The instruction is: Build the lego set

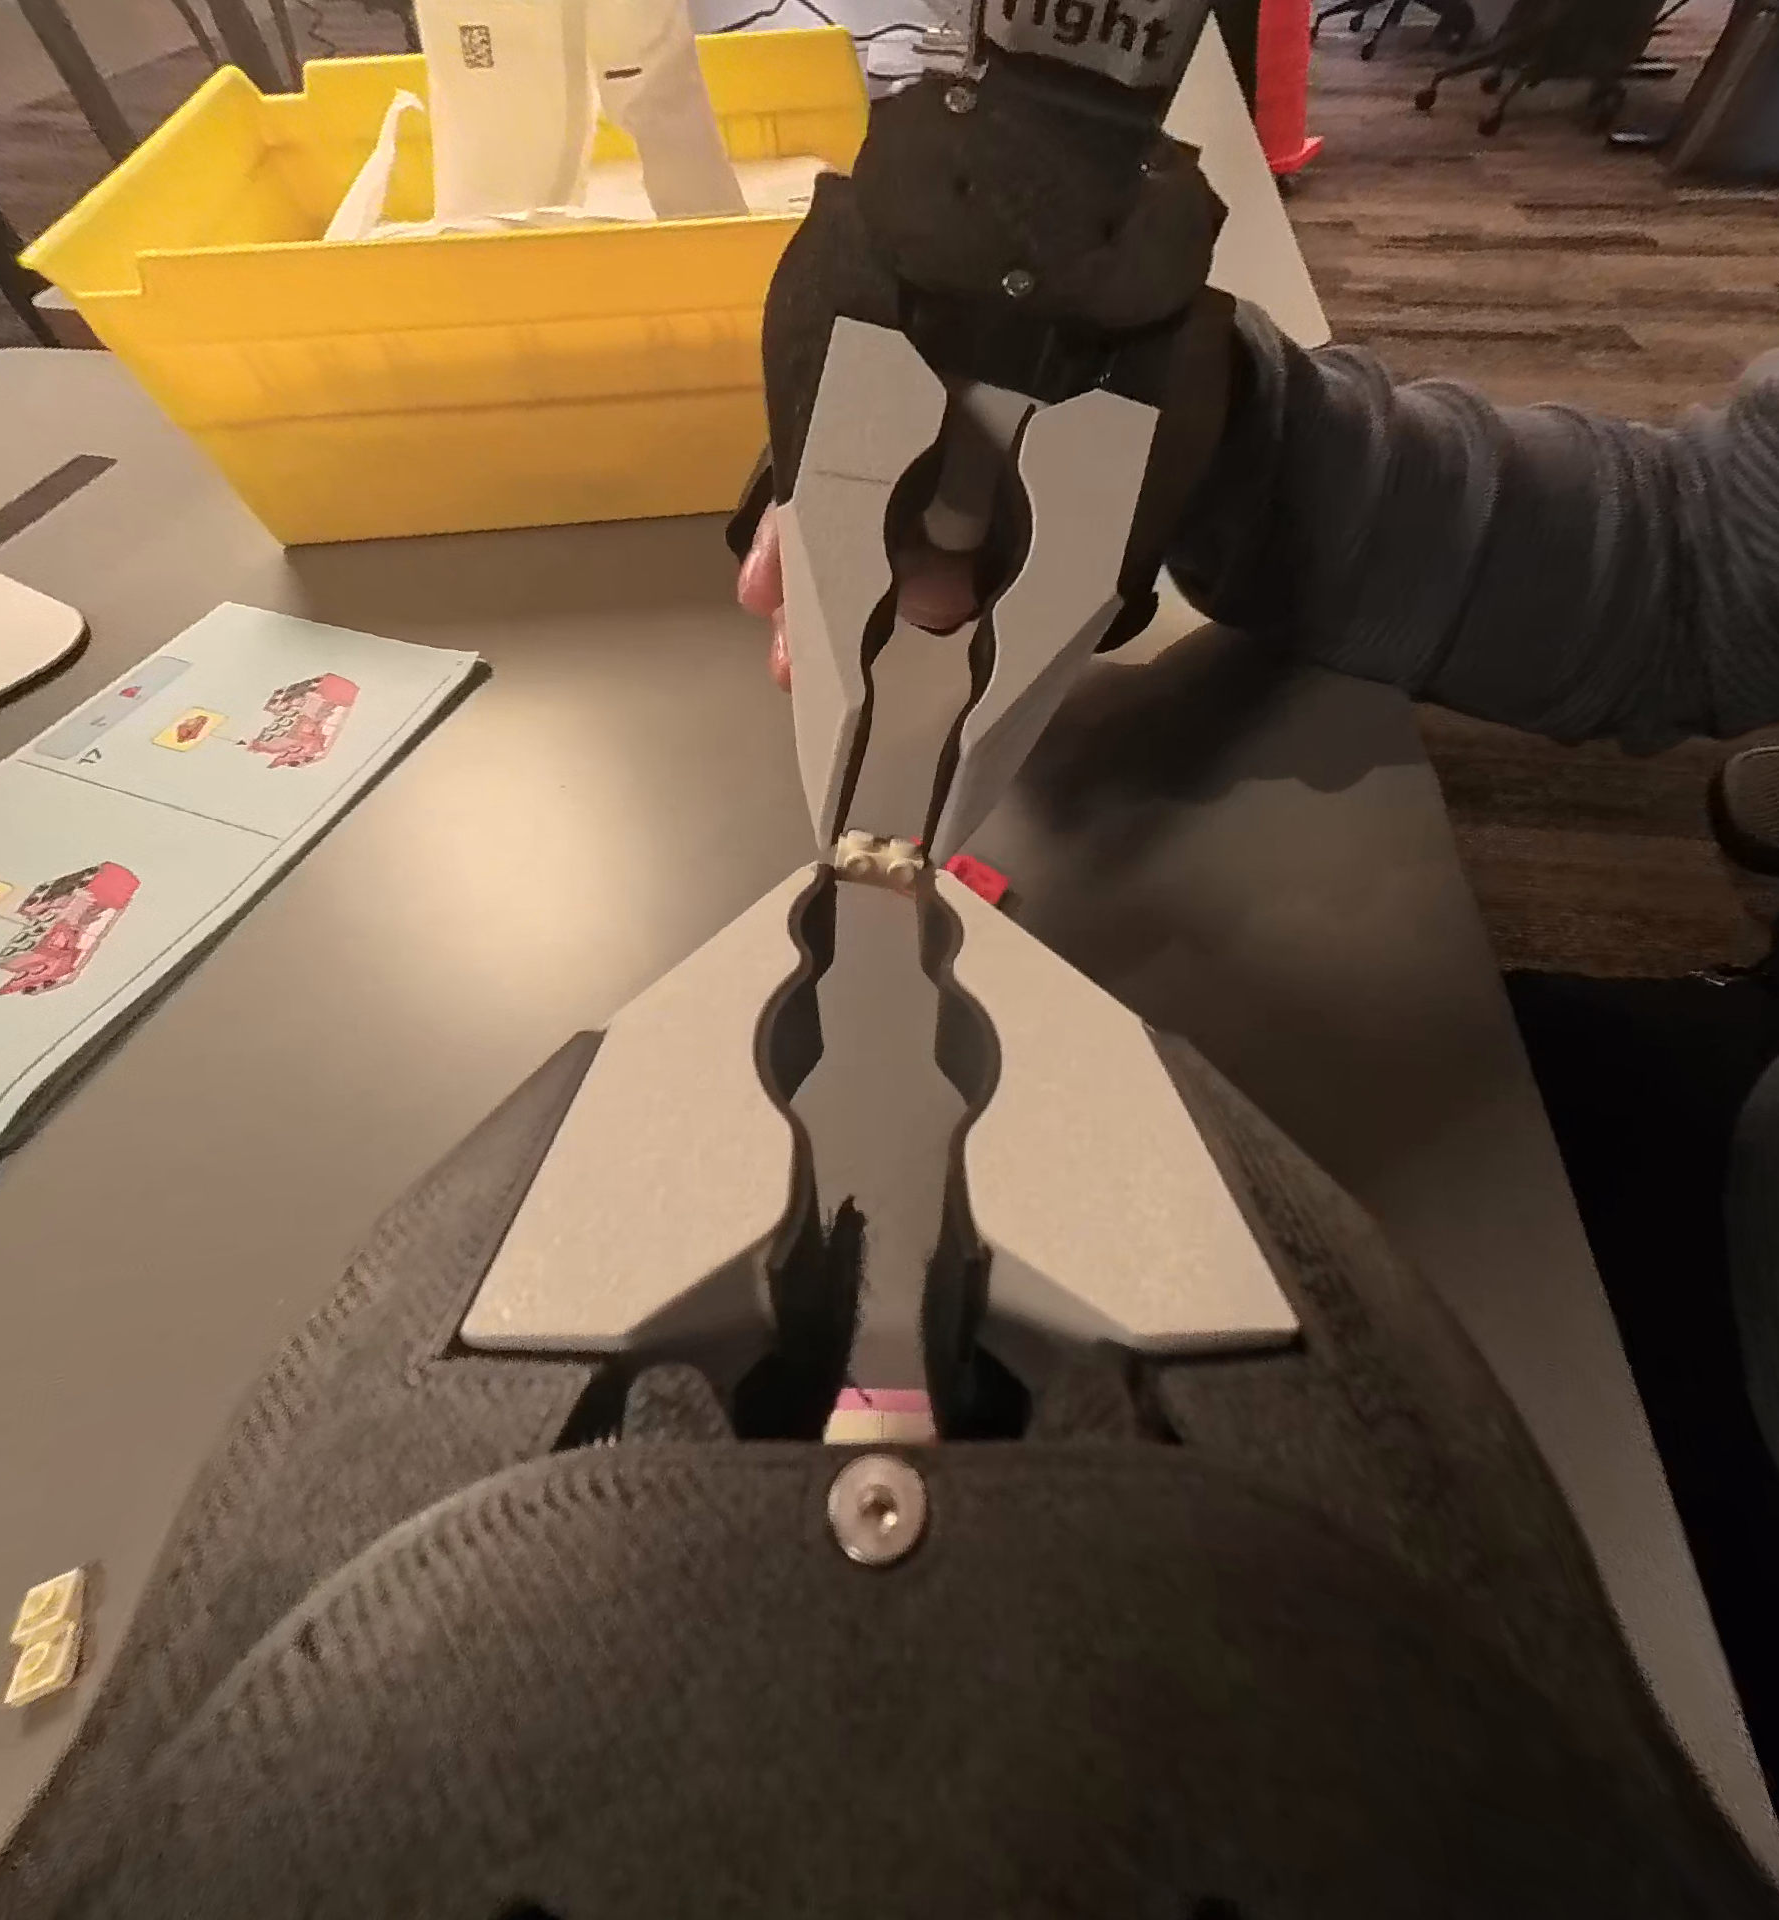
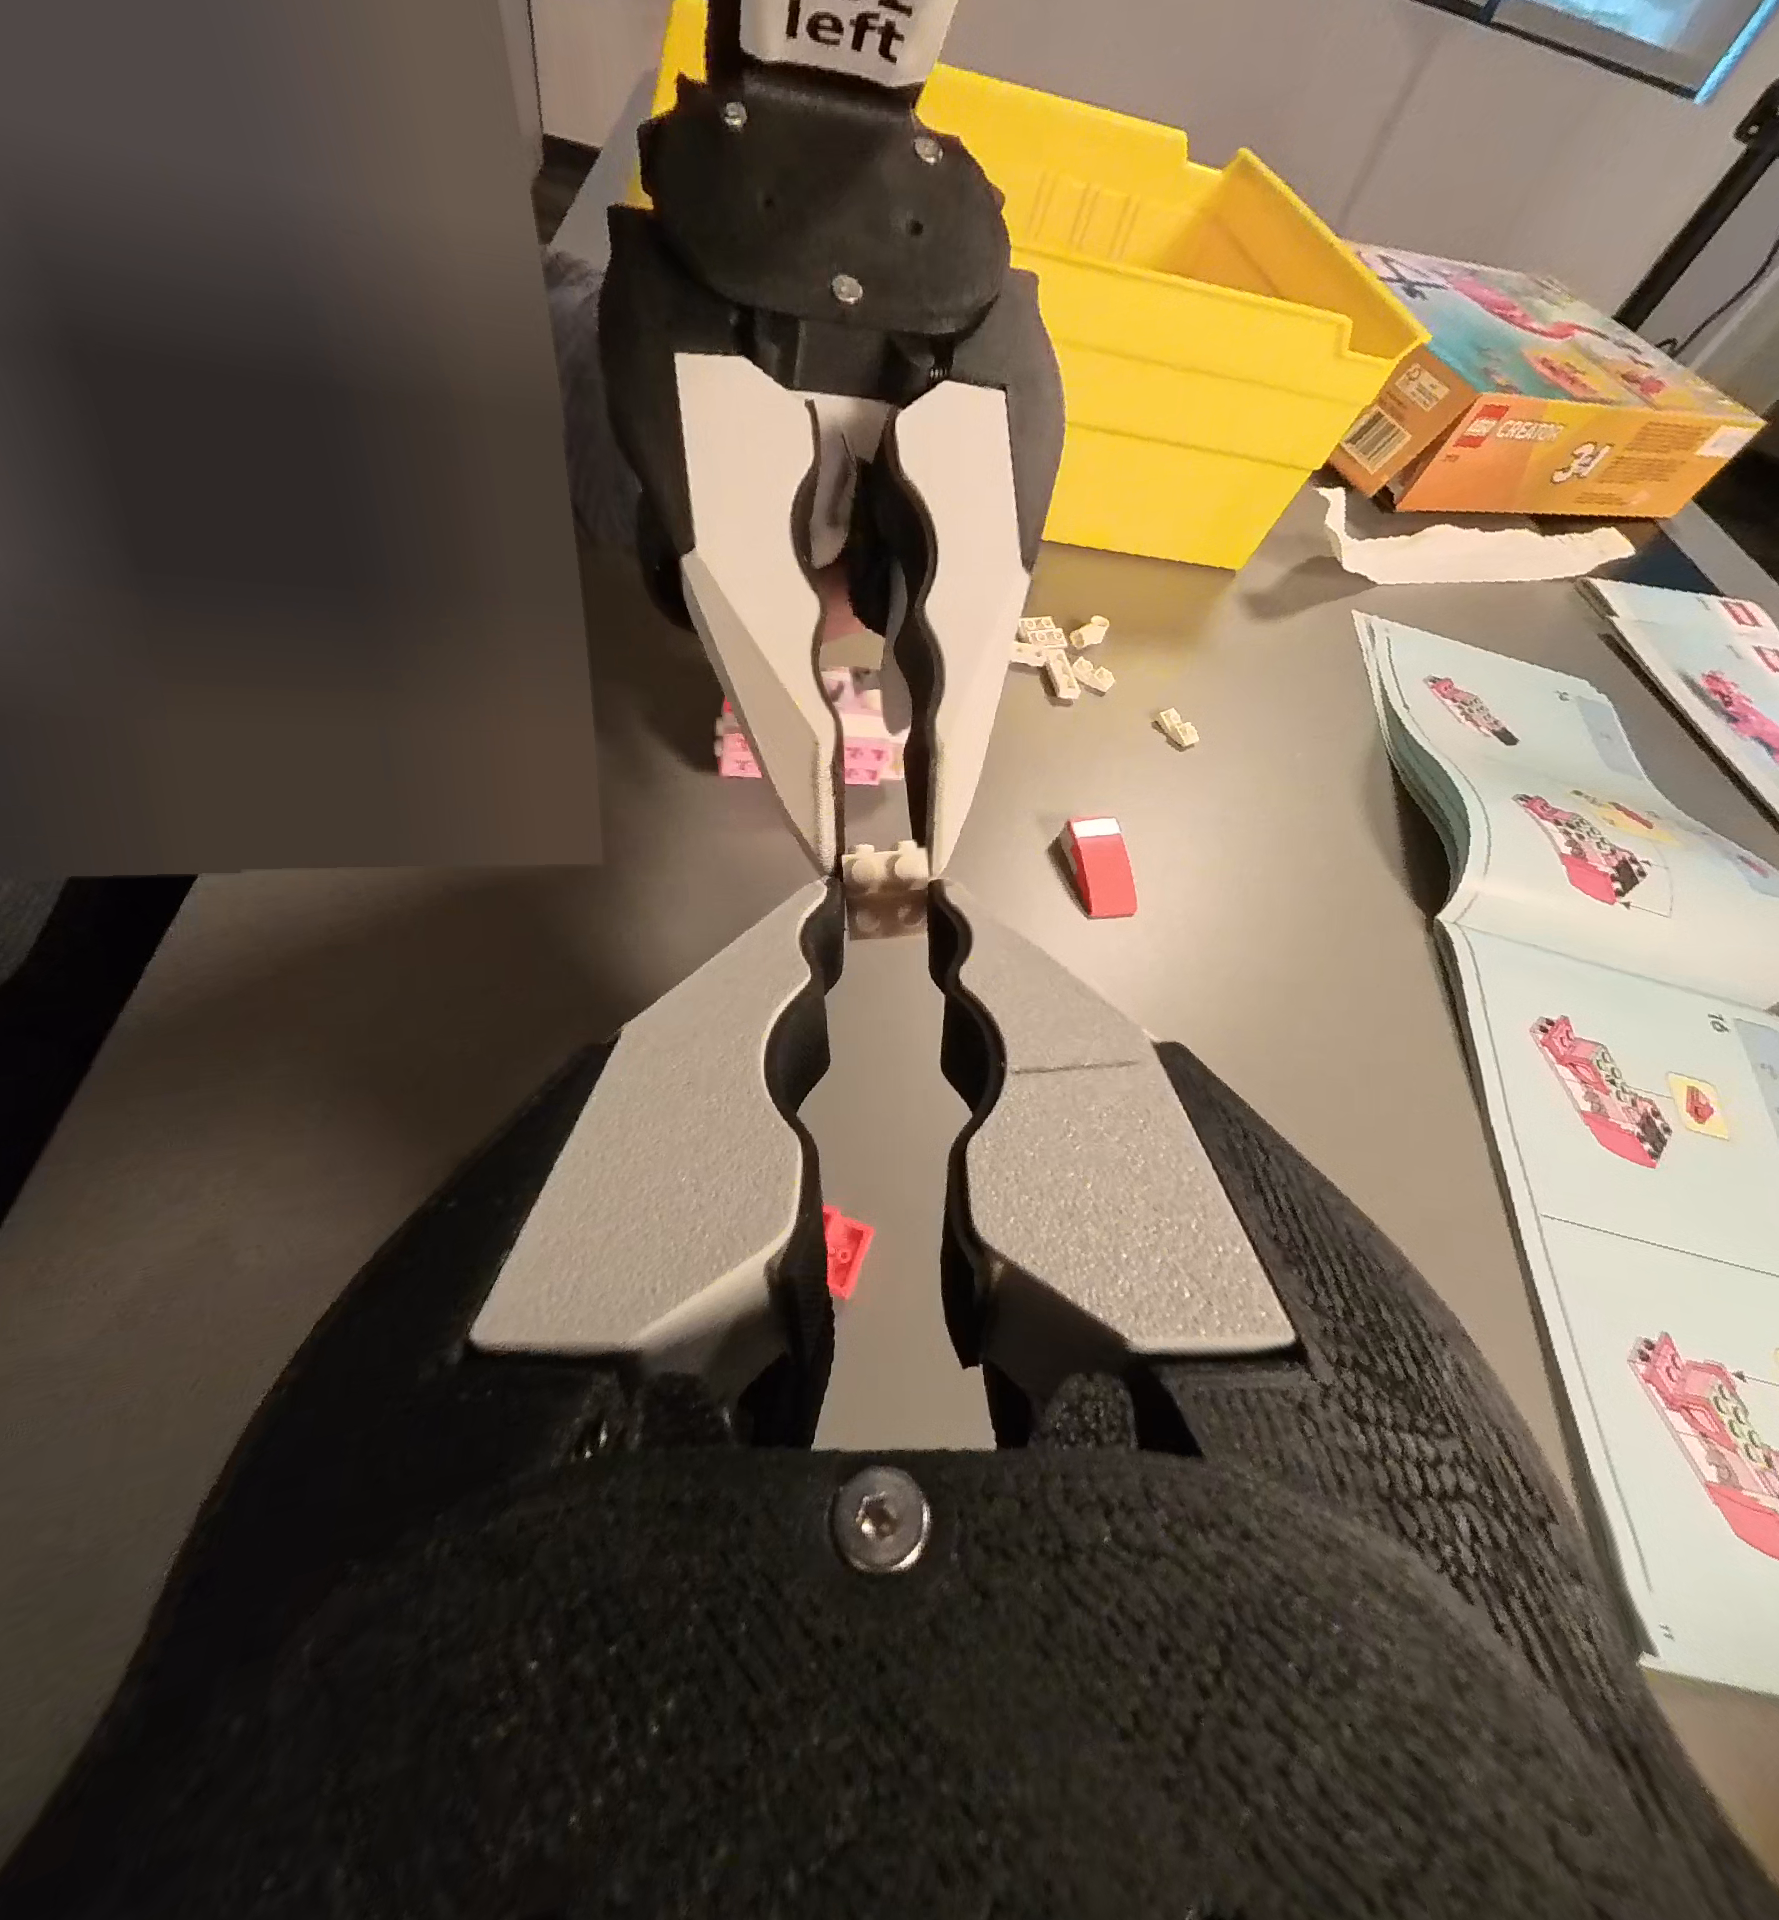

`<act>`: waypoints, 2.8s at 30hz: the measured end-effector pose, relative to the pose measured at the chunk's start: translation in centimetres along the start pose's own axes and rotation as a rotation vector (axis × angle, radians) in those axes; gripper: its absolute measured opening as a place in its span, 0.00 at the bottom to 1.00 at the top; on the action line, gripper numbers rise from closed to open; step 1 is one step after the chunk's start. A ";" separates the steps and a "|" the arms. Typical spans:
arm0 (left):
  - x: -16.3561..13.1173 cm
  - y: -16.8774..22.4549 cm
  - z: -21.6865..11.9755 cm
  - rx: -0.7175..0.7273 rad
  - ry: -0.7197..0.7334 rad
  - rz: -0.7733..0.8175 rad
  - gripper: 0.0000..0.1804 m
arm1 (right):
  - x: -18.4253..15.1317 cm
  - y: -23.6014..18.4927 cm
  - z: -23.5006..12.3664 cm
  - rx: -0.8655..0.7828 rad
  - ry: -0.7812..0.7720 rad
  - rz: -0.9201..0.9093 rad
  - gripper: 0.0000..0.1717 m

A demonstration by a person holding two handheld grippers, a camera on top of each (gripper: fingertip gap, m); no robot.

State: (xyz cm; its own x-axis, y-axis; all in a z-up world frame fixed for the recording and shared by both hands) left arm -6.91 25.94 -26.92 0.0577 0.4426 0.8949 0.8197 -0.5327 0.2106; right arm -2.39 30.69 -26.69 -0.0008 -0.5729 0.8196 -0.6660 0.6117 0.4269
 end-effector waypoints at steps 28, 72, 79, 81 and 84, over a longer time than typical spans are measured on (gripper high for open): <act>2.0 -3.3 -2.4 0.230 0.203 -0.078 0.08 | -3.7 -5.3 -0.5 -0.525 -0.700 0.763 0.20; 2.7 -2.5 -2.8 0.146 0.242 -0.096 0.08 | -2.1 -5.2 -4.7 -0.224 -0.857 -0.091 0.05; 2.6 -2.3 -2.7 0.114 0.243 -0.105 0.08 | -3.2 -5.1 -4.2 -0.297 -0.448 0.724 0.24; 2.7 -2.3 -2.8 0.104 0.249 -0.110 0.08 | -3.7 -5.4 -3.7 -0.301 -0.454 0.707 0.24; 2.7 -2.3 -2.9 0.090 0.257 -0.124 0.08 | -4.6 -5.7 -3.2 -0.303 -0.527 0.629 0.19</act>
State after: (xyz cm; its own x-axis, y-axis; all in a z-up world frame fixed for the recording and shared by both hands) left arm -10.31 26.30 -23.83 -0.1828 0.2966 0.9374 0.8593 -0.4150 0.2989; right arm 3.83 31.60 -31.65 -0.6962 -0.2126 0.6857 -0.1996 0.9748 0.0995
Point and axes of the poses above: each gripper's, where its closed fingertips meet, z out along the fingers, x out of its top, y = z × x across the jaws, the point moved 4 cm from there along -z, back along the fingers, and after that the axes turned 15 degrees about -z, right-handed, at the moved point
